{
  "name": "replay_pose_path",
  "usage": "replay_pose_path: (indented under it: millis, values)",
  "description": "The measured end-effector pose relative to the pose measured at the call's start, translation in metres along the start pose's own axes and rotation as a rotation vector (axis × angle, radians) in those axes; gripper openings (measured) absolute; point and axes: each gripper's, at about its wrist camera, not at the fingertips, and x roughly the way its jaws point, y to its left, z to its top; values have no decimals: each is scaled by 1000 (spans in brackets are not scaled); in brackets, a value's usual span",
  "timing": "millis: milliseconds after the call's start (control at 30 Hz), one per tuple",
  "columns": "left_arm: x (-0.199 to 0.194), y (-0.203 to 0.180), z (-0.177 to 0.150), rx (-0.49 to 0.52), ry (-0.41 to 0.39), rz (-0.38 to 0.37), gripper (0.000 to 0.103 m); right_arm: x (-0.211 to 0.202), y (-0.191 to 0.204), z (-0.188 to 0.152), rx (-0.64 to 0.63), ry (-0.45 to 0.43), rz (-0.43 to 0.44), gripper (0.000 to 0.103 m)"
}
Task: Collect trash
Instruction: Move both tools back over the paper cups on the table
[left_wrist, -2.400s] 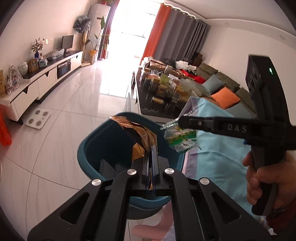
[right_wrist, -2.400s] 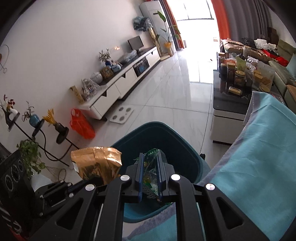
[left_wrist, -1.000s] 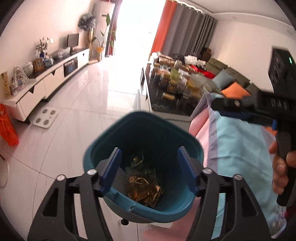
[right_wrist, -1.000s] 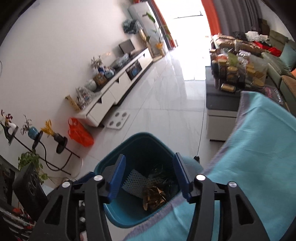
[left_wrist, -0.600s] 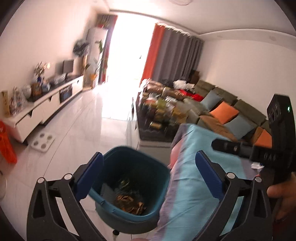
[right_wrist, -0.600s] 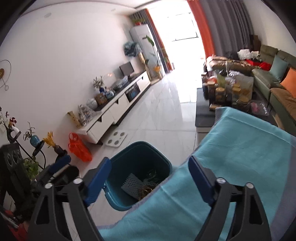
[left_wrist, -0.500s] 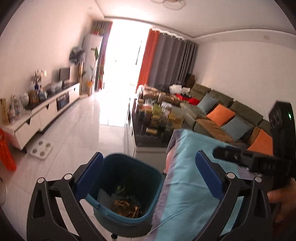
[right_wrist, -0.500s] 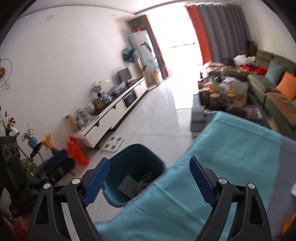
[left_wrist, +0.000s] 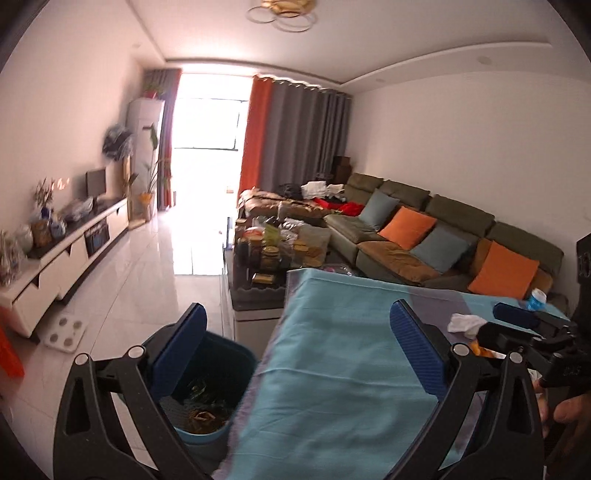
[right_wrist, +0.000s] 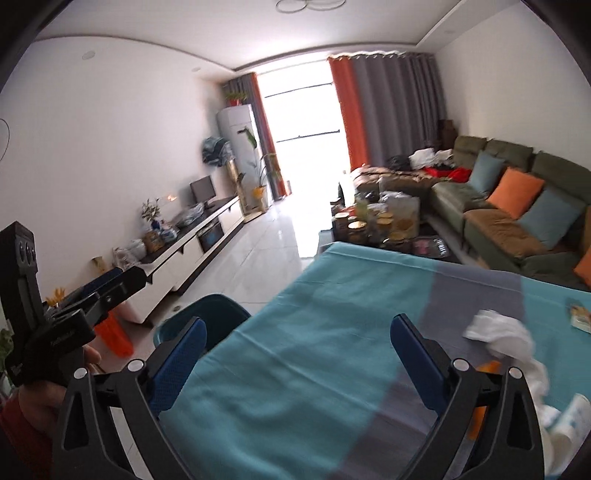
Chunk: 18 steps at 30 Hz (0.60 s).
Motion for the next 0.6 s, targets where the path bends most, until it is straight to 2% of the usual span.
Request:
replay_pose_path:
  millis: [100,400,600]
  values:
    - [0,-23,-6,31,4,-44,98,-27,-15,-16,3,-23,-48,96]
    - [0,-101,-26,133,51,-252,98,-98,-66,-61,86,-69,-208,96]
    - [2,-136,-34,177,80,-335,98,-129,-103,-80,179,-75,-326,96]
